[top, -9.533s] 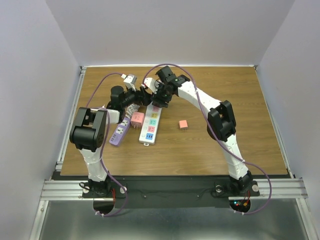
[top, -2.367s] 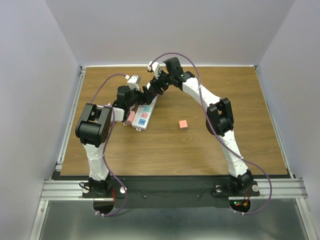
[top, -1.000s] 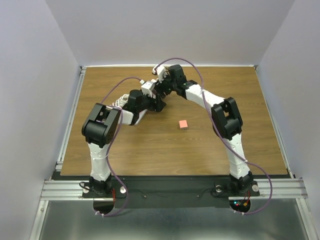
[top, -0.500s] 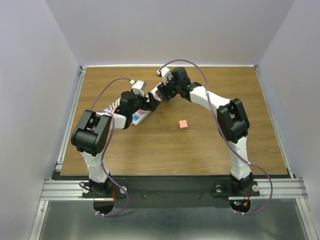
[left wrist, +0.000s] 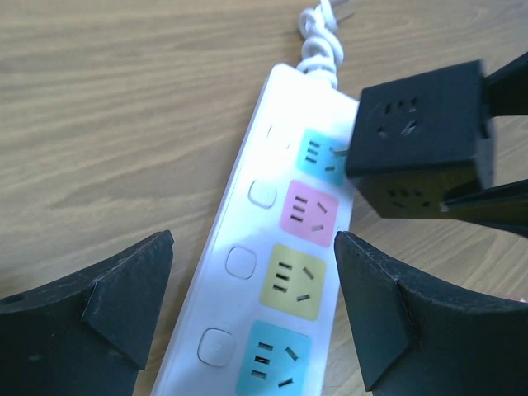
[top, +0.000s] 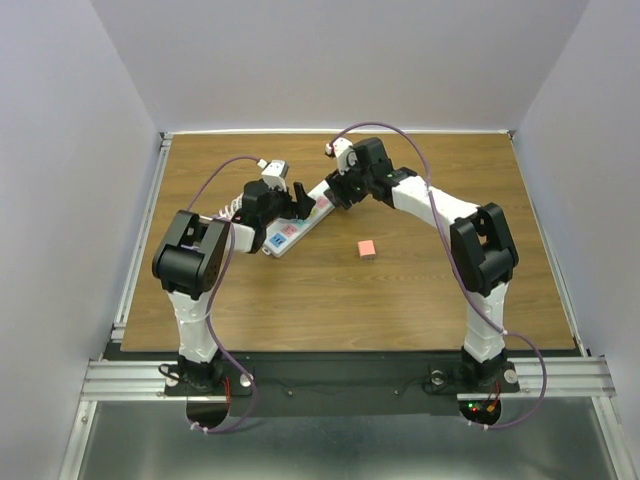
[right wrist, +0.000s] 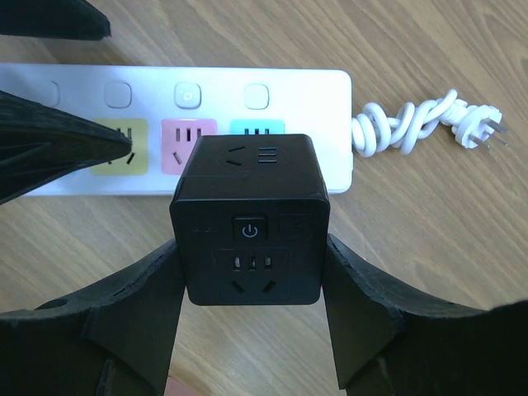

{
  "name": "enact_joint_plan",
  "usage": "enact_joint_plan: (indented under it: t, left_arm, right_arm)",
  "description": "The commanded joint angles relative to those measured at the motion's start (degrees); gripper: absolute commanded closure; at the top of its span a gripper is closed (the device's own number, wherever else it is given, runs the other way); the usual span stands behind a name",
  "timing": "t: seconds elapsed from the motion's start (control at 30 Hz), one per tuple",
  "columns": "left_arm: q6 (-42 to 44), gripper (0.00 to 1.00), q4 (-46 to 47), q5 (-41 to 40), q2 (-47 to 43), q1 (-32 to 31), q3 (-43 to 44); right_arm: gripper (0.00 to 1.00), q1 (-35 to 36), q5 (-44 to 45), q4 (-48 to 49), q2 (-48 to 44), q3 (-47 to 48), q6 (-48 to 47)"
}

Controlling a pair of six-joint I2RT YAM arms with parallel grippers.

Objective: Insert the plug

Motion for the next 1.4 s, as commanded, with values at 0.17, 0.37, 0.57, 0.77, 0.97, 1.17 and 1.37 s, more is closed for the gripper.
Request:
enact_joint_plan:
  t: [0.17, 0.37, 0.57, 0.77, 0.97, 1.17, 1.37]
  left_arm:
    - [0.8, 0.10, -0.9, 2.7, 3.5, 0.1, 4.9]
    - [2.9, 0.13, -3.1, 7.6, 7.0, -1.1, 6.6]
    - [6.0, 0.20, -0.6, 13.8, 8.1, -3.5, 4.4]
    - [6.7, 0.26, 1.5, 18.1, 7.3, -4.1, 1.8]
    - [7.8, 0.30, 1.9, 20.8, 6.0, -6.0, -0.6]
    - [9.1, 0.30, 2.6, 23.4, 5.0, -7.4, -2.9]
    - [8.8, 0.30, 2.6, 20.8, 3.7, -7.5, -4.8]
  right_arm:
    - [0.99, -0.4, -0.3, 0.5, -4.6, 0.7, 0.3]
    - [1.00, -0.6, -2.6, 0.5, -7.8, -3.4, 0.4]
    - [0.99, -2.9, -6.5, -6.5, -5.5, 2.8, -1.4]
    - [0.99, -3.7, -7.3, -16.5, -1.6, 10.7, -2.0]
    - [1.00, -4.3, -9.1, -18.4, -1.7, 10.2, -0.4]
    - [0.99, -4.4, -10.5, -22.3, -3.8, 8.2, 2.5]
    - [1.00, -4.0, -8.8, -22.2, -8.7, 2.3, 6.8]
